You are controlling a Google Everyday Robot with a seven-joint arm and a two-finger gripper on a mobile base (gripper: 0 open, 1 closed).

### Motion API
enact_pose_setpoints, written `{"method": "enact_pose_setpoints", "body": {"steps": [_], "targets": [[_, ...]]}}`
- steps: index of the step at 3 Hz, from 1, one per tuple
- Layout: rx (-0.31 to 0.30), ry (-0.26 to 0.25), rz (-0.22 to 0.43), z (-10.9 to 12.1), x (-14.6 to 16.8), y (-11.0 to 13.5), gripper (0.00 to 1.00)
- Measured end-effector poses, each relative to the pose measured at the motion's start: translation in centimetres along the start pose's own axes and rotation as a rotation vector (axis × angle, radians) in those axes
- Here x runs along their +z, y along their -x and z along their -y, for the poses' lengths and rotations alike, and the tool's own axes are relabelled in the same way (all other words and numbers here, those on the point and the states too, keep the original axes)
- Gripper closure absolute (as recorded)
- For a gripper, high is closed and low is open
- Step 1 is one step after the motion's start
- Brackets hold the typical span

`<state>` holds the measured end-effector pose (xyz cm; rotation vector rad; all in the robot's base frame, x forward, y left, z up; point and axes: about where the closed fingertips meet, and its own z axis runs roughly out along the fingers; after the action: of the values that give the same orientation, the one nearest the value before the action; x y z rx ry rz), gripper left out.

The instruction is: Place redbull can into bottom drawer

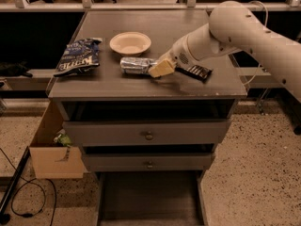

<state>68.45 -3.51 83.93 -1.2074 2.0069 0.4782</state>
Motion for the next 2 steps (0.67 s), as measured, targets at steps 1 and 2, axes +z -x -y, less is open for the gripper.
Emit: {"method": "enact_pose_setpoints", "body": {"steps": [1,2], "targets": [[0.0,0.01,-0.007,-0.2,-0.2,0.1,1.0],[0.017,0.024,-0.024,-0.4,-2.1,-0.3,1.0]]}}
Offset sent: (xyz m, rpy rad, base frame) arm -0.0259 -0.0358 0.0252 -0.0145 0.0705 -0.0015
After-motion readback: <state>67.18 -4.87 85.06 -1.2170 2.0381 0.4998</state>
